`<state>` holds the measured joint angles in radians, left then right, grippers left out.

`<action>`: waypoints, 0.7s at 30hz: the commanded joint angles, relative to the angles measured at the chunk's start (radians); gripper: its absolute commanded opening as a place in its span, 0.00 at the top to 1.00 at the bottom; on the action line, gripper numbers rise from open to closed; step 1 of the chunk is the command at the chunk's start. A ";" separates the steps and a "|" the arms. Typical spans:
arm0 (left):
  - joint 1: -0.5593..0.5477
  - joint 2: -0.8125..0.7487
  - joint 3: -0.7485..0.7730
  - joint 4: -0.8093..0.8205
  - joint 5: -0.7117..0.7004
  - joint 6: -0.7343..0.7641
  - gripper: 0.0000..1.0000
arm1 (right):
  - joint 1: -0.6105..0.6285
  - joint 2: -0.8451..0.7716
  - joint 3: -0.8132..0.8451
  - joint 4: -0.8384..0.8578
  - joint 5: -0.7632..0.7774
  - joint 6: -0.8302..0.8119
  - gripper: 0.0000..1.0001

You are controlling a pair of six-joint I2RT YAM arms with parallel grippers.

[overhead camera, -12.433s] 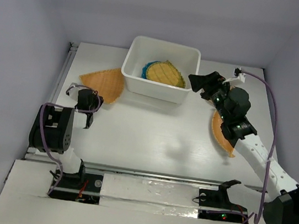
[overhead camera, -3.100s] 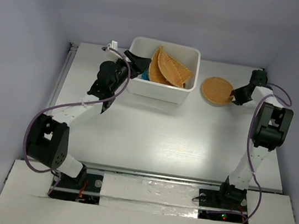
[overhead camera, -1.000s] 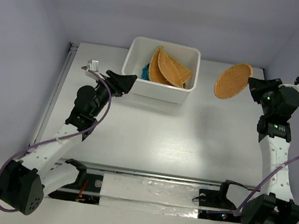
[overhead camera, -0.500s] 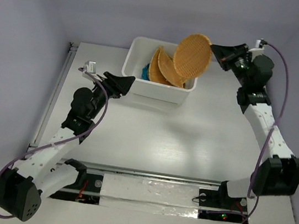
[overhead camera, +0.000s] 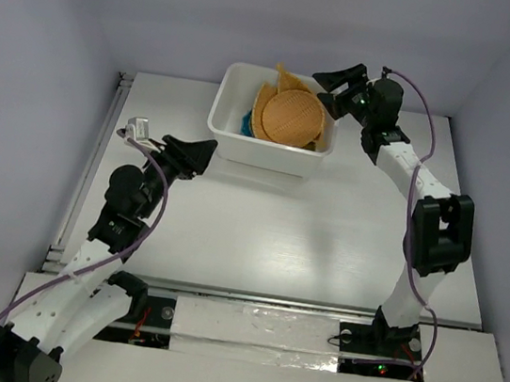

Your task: Place the plates into the plastic bin on the countertop

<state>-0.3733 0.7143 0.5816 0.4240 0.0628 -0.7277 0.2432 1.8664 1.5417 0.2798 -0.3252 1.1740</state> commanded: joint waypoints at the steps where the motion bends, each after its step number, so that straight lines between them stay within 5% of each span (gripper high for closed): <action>1: -0.004 -0.026 -0.002 -0.017 -0.020 0.039 0.46 | -0.004 -0.049 0.003 0.001 0.026 -0.056 0.22; 6: -0.004 -0.059 0.034 -0.109 -0.029 0.071 0.45 | -0.004 -0.177 -0.070 -0.037 0.115 -0.184 0.23; 8: -0.004 -0.081 0.037 -0.135 -0.032 0.085 0.44 | -0.004 -0.229 -0.101 -0.056 0.141 -0.250 0.31; 9: -0.004 -0.104 0.037 -0.143 -0.034 0.088 0.44 | -0.004 -0.292 -0.120 -0.060 0.170 -0.276 0.38; 10: -0.004 -0.113 0.037 -0.152 -0.034 0.091 0.44 | -0.004 -0.323 -0.168 -0.059 0.176 -0.313 0.65; 11: -0.004 -0.122 0.038 -0.172 -0.032 0.097 0.43 | -0.004 -0.354 -0.196 -0.054 0.181 -0.329 0.80; 13: -0.004 -0.138 0.047 -0.198 -0.023 0.109 0.43 | -0.004 -0.452 -0.286 -0.045 0.181 -0.384 1.00; 21: -0.004 -0.170 0.087 -0.339 0.040 0.158 0.38 | -0.004 -0.892 -0.655 -0.027 0.234 -0.511 1.00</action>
<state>-0.3733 0.5659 0.6136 0.1387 0.0708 -0.6144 0.2405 1.0805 0.9691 0.2352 -0.1452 0.7589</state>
